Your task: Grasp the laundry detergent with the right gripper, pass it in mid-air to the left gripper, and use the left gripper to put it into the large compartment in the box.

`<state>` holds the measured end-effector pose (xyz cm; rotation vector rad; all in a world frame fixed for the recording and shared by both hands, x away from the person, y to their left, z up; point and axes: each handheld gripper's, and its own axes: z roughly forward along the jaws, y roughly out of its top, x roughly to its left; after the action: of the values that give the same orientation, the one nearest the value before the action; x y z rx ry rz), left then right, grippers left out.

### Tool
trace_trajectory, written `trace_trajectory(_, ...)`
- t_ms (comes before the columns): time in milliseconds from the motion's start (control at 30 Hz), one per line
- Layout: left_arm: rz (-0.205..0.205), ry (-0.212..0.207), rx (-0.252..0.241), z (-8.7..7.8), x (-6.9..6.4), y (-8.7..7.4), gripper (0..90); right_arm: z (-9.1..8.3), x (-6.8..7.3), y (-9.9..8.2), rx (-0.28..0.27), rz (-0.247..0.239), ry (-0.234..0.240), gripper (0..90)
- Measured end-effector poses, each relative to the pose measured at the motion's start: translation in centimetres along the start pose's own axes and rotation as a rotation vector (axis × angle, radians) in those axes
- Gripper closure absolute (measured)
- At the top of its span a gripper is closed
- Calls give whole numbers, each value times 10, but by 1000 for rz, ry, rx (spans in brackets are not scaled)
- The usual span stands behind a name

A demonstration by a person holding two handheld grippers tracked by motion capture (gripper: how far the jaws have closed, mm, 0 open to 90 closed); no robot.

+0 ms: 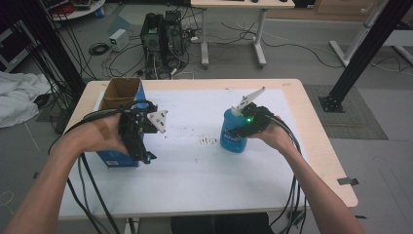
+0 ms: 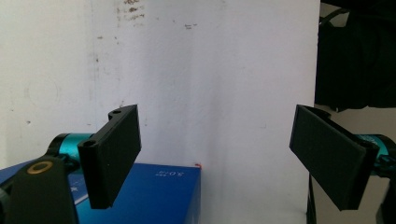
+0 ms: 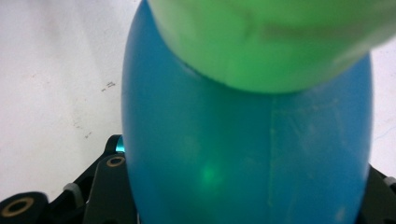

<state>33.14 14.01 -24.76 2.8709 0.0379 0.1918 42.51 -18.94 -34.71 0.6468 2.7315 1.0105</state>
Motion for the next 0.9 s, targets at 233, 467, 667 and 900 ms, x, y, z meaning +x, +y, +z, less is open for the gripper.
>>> trace_trajectory(233, -15, 1, -8, -5, 1, 2, 166, 0, -1, 0, -13, -6, 3, 453)
trace_trajectory(467, -44, -8, -54, -17, 10, 9, 166, -14, 8, 9, -51, -59, 46, 456)
trace_trajectory(667, -93, -27, -141, -27, 22, 23, 166, -30, 24, 26, -66, -156, 102, 455)
trace_trajectory(900, -84, -44, -153, -31, 32, 35, 166, -34, 36, 37, -63, -225, 143, 454)
